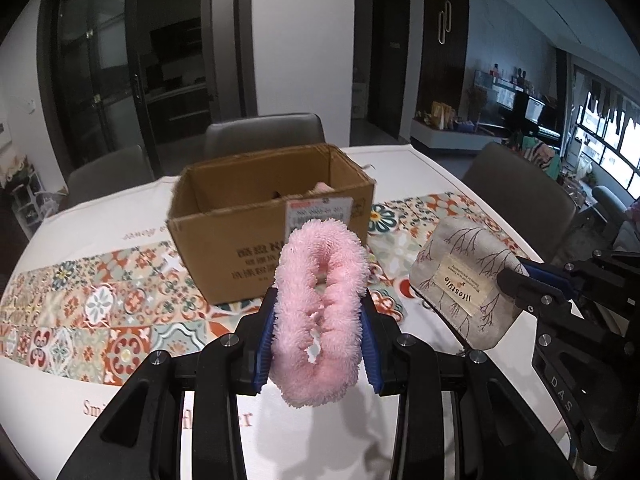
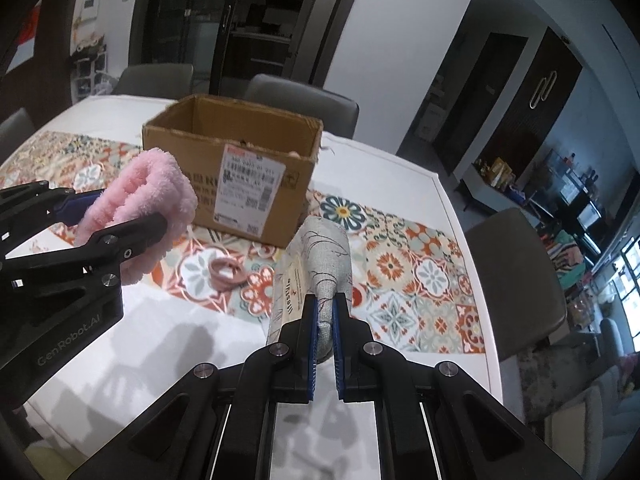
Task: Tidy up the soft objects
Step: 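Carry the pink headband and patterned pouch with both tools over the box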
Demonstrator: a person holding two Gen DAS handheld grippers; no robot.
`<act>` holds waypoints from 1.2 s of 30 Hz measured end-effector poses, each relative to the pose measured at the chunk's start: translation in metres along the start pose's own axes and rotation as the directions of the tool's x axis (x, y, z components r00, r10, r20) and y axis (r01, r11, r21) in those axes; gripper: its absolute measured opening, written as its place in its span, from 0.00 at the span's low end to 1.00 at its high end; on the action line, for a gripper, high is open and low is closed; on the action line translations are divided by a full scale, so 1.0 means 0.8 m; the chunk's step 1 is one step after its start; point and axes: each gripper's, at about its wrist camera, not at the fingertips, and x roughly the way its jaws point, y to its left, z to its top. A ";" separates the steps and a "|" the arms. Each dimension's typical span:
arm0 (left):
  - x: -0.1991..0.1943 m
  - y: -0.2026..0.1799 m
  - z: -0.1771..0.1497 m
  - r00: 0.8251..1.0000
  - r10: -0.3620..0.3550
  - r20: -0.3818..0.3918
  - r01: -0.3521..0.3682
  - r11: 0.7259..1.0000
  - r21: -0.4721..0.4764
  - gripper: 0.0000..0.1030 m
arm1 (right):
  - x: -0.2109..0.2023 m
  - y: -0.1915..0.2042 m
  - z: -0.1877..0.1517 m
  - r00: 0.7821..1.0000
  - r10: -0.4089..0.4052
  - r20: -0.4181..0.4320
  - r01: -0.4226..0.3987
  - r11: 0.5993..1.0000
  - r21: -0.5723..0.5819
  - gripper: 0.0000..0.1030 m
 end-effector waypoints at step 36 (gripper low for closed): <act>-0.027 0.071 0.097 0.975 0.142 0.170 -0.139 0.990 -0.029 0.27 | 0.001 0.007 0.112 0.963 0.078 0.257 -0.101 0.992 0.078 0.08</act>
